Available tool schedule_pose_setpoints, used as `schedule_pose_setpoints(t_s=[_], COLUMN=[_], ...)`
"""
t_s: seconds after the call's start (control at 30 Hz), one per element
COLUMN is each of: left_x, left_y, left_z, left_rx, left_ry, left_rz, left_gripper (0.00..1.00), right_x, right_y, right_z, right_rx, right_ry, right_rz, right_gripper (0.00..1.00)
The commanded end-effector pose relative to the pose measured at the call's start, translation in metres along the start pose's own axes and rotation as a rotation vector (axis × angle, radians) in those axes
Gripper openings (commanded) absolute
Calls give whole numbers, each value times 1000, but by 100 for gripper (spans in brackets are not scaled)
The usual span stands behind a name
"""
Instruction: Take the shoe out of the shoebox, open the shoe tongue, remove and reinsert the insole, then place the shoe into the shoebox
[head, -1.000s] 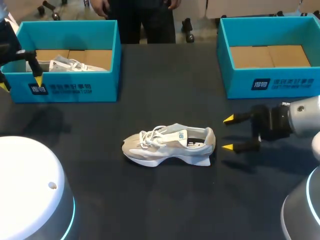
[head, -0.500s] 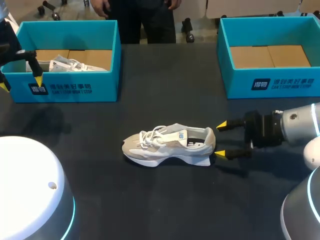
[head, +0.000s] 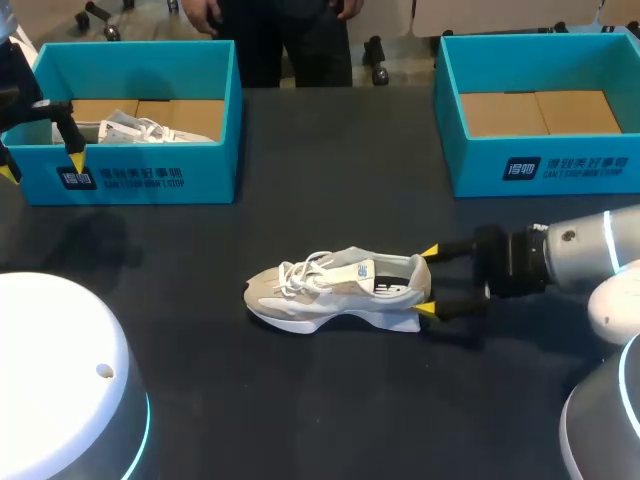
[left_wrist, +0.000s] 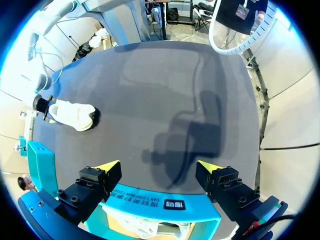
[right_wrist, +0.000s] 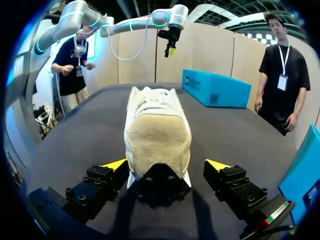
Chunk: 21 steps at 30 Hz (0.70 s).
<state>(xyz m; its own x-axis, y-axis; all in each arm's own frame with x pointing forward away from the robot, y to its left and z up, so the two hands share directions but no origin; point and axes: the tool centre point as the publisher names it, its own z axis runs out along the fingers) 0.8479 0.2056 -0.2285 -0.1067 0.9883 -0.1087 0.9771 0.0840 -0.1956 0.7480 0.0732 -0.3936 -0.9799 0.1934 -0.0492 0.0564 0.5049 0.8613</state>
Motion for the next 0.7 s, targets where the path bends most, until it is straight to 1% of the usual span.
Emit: schedule_pose_setpoints(t_s=[0.03, 0.27, 0.43, 0.7], left_x=[0, 0, 0, 0], left_y=[0, 0, 0, 0], left_z=[0, 0, 0, 0], left_rx=[-1, -1, -1, -1], left_ry=[2, 2, 2, 2], left_rz=[0, 0, 0, 0], left_gripper=[100, 100, 100, 100], right_x=[2, 6, 8, 7], right_y=[0, 2, 0, -1], right_z=[8, 13, 19, 30], right_rx=[-10, -24, -35, -49], right_ry=[-4, 4, 11, 22], right_rz=[1, 4, 4, -4], right_gripper=[100, 100, 100, 100])
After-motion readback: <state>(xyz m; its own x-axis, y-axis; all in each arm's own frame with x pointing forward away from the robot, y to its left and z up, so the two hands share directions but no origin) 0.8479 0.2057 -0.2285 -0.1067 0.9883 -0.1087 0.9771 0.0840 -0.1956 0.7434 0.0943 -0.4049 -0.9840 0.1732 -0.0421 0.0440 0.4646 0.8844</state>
